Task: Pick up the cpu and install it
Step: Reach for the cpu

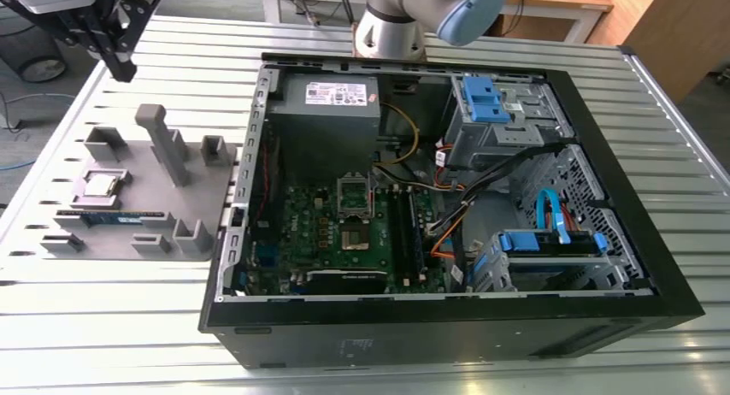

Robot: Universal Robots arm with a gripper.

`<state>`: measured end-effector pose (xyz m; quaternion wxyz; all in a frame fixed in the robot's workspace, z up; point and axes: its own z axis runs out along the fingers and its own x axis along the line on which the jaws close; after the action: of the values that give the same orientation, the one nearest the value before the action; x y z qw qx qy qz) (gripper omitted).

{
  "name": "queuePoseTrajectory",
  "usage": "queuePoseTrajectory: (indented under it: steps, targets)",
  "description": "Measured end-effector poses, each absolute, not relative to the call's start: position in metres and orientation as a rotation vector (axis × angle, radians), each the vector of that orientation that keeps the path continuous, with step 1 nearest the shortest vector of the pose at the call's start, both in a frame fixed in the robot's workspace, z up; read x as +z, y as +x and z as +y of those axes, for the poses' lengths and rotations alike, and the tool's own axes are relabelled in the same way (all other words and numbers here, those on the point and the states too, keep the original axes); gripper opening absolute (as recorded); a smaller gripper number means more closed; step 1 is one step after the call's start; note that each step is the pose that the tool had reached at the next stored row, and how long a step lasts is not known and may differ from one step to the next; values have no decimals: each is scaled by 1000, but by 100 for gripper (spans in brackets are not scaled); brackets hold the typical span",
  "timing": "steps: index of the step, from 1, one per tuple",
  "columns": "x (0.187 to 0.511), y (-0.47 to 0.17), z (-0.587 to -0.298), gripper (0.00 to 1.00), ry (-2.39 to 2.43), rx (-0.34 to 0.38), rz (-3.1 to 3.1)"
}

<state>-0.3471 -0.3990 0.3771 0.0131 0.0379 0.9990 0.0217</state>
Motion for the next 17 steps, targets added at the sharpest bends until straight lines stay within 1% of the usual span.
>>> queuePoseTrajectory:
  steps: [17]
  targets:
    - [373, -359, -399, 11, 118, 68, 3112]
